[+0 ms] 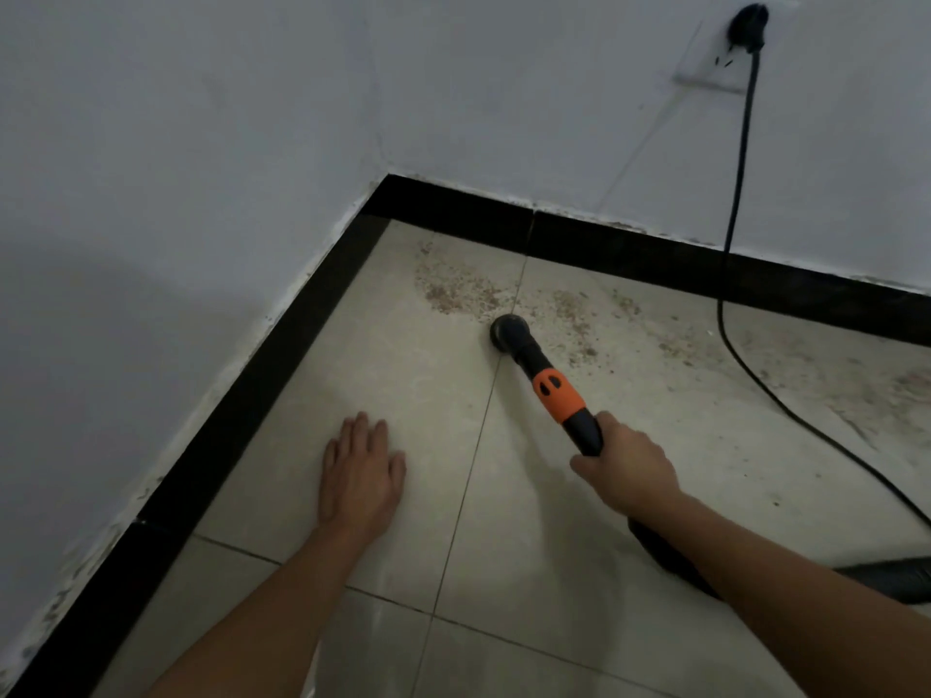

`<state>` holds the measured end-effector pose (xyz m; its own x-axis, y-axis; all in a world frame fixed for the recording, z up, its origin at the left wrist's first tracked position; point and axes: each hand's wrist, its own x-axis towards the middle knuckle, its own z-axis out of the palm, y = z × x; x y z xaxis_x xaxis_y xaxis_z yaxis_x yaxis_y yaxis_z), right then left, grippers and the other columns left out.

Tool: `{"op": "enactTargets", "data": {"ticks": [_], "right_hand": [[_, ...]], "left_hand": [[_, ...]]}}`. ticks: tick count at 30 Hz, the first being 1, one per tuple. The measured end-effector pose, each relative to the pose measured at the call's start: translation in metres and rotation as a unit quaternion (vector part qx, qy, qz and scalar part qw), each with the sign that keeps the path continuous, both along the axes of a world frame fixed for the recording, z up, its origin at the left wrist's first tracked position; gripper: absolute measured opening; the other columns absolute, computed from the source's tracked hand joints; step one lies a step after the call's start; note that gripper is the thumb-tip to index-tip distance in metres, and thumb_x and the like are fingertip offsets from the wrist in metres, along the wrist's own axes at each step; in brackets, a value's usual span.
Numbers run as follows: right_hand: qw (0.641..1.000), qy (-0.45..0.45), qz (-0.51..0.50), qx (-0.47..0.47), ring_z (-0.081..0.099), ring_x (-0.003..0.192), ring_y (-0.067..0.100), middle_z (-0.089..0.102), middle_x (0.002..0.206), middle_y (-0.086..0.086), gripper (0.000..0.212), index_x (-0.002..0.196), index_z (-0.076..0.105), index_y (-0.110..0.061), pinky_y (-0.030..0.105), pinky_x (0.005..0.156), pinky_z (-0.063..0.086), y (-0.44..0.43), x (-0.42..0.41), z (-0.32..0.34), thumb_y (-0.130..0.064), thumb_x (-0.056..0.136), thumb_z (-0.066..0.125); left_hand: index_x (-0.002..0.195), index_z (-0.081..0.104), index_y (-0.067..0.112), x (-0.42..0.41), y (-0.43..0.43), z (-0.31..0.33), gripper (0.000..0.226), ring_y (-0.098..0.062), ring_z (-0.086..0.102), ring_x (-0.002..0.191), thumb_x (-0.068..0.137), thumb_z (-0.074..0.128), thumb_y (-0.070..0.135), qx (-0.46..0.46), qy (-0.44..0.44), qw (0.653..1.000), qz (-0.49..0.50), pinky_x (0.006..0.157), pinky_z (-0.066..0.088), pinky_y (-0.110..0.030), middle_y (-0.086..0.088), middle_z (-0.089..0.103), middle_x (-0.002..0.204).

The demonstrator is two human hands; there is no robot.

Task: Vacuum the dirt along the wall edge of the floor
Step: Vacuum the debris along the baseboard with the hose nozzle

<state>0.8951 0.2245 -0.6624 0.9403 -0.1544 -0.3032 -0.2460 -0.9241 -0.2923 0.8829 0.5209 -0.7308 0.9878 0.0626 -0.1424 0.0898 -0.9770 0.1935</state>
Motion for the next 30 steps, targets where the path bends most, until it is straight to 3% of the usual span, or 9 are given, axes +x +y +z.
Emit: {"op": "enactTargets", "data": {"ticks": [3,6,10,13,16,21,25,27,30], "right_hand": [[1.000,0.000,-0.019,0.017,0.061,0.067,0.020,0.059,0.078,0.000,0.029,0.102,0.051,-0.026,0.029,0.055,0.044,-0.001,0.042,0.000,-0.035,0.081,0.069],[0.999,-0.001,-0.023,0.024,0.063,0.067,0.023,0.060,0.079,0.003,0.028,0.101,0.049,-0.024,0.034,0.061,0.052,-0.003,0.071,0.000,-0.032,0.083,0.069],[1.000,-0.014,-0.020,0.014,0.055,0.060,0.015,0.056,0.074,-0.002,0.029,0.099,0.047,-0.026,0.027,0.049,0.036,-0.005,0.056,-0.005,-0.034,0.082,0.069],[1.000,0.000,0.009,-0.019,0.050,0.055,0.009,0.051,0.068,-0.011,0.031,0.096,0.041,-0.032,0.024,0.045,0.032,-0.006,0.019,-0.015,-0.039,0.081,0.067],[0.999,0.004,0.009,-0.044,0.046,0.054,0.007,0.047,0.066,-0.014,0.031,0.096,0.038,-0.036,0.023,0.045,0.029,-0.011,0.036,-0.015,-0.042,0.082,0.065],[0.999,-0.006,-0.045,-0.015,0.056,0.064,0.016,0.055,0.073,-0.008,0.030,0.098,0.046,-0.034,0.029,0.057,0.041,-0.023,0.128,-0.014,-0.038,0.079,0.069],[0.997,0.005,-0.072,0.001,0.057,0.066,0.015,0.058,0.076,-0.004,0.031,0.100,0.050,-0.031,0.031,0.060,0.045,-0.025,0.170,-0.013,-0.036,0.079,0.072],[0.997,0.001,-0.082,0.016,0.057,0.065,0.015,0.059,0.075,-0.003,0.028,0.099,0.051,-0.030,0.030,0.058,0.046,-0.023,0.167,-0.010,-0.035,0.080,0.072],[0.996,0.004,-0.087,0.030,0.052,0.058,0.008,0.056,0.068,-0.008,0.023,0.089,0.050,-0.031,0.024,0.049,0.035,-0.022,0.132,-0.002,-0.033,0.079,0.071]], "left_hand": [[0.150,0.028,0.013,0.023,0.001,-0.005,0.056,-0.027,0.015,0.147,0.101,0.032,0.040,-0.008,0.002,1.000,0.016,0.117,0.013,-0.040,-0.014,0.019,0.159],[0.148,0.033,0.009,0.043,-0.001,-0.011,0.055,-0.031,0.018,0.145,0.100,0.036,0.037,-0.001,-0.012,0.999,0.033,0.117,0.015,-0.042,-0.017,0.023,0.157],[0.144,0.039,0.001,0.055,-0.013,-0.019,0.054,-0.038,0.024,0.143,0.099,0.038,0.031,0.002,-0.051,0.997,0.055,0.117,0.016,-0.048,-0.025,0.031,0.152],[0.139,0.045,-0.001,0.056,-0.017,-0.021,0.058,-0.040,0.032,0.139,0.092,0.034,0.033,0.012,-0.072,0.995,0.064,0.115,0.022,-0.051,-0.027,0.038,0.147],[0.139,0.047,-0.001,0.065,-0.017,-0.021,0.060,-0.040,0.032,0.139,0.091,0.035,0.033,0.023,-0.070,0.995,0.060,0.114,0.024,-0.052,-0.026,0.038,0.147],[0.138,0.046,-0.003,0.089,-0.024,-0.024,0.061,-0.041,0.031,0.138,0.090,0.036,0.033,0.028,-0.075,0.994,0.069,0.114,0.023,-0.053,-0.028,0.037,0.147],[0.138,0.045,-0.002,0.097,-0.024,-0.027,0.063,-0.041,0.031,0.139,0.091,0.031,0.037,0.020,-0.085,0.994,0.070,0.115,0.022,-0.052,-0.027,0.036,0.148],[0.139,0.045,-0.001,0.101,-0.024,-0.027,0.064,-0.040,0.030,0.140,0.090,0.031,0.038,0.019,-0.081,0.994,0.071,0.115,0.021,-0.051,-0.026,0.036,0.149],[0.140,0.044,0.000,0.107,-0.025,-0.024,0.065,-0.038,0.028,0.142,0.090,0.030,0.039,0.016,-0.069,0.995,0.077,0.116,0.020,-0.051,-0.024,0.034,0.151]]}}
